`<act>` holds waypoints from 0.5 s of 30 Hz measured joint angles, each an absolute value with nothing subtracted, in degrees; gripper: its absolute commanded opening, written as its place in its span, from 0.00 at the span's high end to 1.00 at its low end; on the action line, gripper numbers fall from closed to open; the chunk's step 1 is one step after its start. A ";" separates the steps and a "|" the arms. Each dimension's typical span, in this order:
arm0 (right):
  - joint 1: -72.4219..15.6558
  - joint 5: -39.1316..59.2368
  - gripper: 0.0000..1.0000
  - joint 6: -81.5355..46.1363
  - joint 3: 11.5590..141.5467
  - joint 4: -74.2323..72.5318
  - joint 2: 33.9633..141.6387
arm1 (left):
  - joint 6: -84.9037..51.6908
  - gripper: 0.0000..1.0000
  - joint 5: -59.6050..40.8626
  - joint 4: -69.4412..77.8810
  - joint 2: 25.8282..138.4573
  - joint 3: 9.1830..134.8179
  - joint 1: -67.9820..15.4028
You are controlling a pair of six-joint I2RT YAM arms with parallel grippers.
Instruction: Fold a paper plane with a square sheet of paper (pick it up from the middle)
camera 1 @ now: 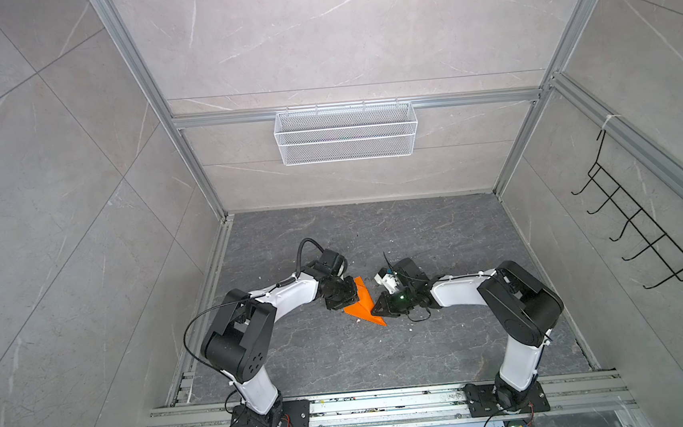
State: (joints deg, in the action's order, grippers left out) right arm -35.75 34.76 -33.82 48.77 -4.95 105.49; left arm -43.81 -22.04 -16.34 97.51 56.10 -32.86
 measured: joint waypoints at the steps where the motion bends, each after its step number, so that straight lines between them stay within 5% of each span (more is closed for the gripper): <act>1: -35.75 34.81 0.86 -33.82 48.77 -4.95 105.51 | -43.77 0.89 -23.09 -14.46 97.51 55.13 -32.86; 15: -35.59 35.29 0.85 -33.82 49.04 -4.71 105.67 | -43.83 1.00 -28.01 -3.33 101.80 50.96 -32.86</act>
State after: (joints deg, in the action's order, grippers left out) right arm -35.59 35.29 -33.82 49.04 -4.71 105.67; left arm -43.83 -28.01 -3.33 101.80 50.96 -32.86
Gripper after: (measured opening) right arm 0.146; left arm 0.045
